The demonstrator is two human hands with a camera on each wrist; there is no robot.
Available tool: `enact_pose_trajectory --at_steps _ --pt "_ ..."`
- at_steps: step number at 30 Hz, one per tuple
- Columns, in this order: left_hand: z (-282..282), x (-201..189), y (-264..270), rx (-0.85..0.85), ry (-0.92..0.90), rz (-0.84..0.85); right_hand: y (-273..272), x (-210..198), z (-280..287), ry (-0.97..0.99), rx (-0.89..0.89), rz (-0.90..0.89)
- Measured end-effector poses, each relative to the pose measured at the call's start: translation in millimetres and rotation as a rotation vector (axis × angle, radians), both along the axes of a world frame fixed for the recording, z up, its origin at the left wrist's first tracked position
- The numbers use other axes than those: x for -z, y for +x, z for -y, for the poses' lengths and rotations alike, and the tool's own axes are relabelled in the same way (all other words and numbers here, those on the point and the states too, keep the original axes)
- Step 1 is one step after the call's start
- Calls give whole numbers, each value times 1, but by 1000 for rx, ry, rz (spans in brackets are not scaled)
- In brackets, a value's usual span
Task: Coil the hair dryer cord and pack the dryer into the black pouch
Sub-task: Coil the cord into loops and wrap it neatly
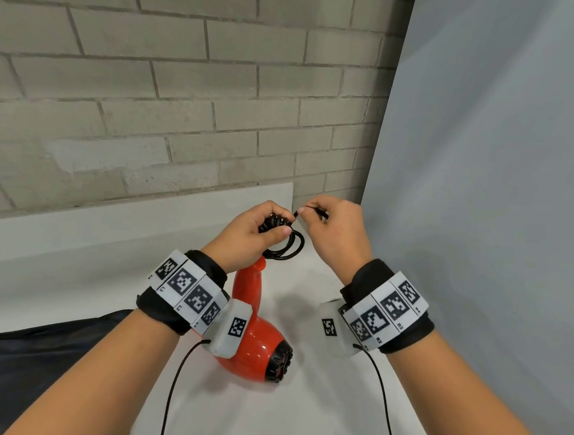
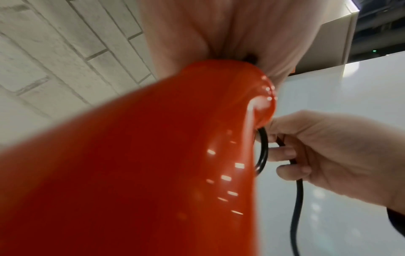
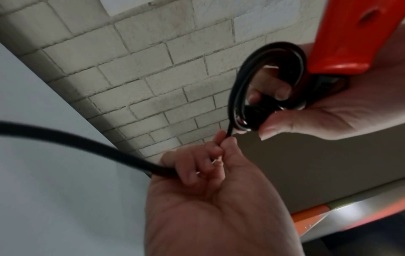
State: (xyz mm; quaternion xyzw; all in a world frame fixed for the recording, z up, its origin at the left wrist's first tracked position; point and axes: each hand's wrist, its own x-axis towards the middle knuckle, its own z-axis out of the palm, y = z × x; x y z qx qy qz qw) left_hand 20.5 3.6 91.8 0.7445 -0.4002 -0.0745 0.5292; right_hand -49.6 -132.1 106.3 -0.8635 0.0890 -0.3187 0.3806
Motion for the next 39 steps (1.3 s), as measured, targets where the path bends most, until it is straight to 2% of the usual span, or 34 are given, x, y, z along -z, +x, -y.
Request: enact_pose_trajectory --at_steps 9,14,16,20,25,27,29,31,34,37,39 --pt "-3 -3 -3 -31 0 18 -10 -2 -10 96 -66 127" --pt "-4 1 3 -150 -91 31 -16 8 -8 58 -219 65" --pt "-4 3 7 -215 -150 -33 -16 25 0 75 -269 -79" --pt "-2 5 9 -262 -225 -88 -16 70 24 104 -400 -482" --pt "0 7 12 -342 -289 -129 -21 97 42 138 -551 -811" --pt "0 8 14 -356 -304 -146 -22 105 46 47 -556 -967" --pt "0 8 15 -352 -295 -137 -18 112 50 -57 -449 -1001" --pt "-1 8 15 -354 -290 -117 -13 113 52 -75 -287 -904" --pt "-1 10 16 -368 -284 -79 -11 96 43 189 -138 -499" --pt "-1 10 14 -370 -264 -48 -15 63 20 387 -149 85" --pt "0 10 13 -366 -262 -37 -21 43 1 482 -234 318"
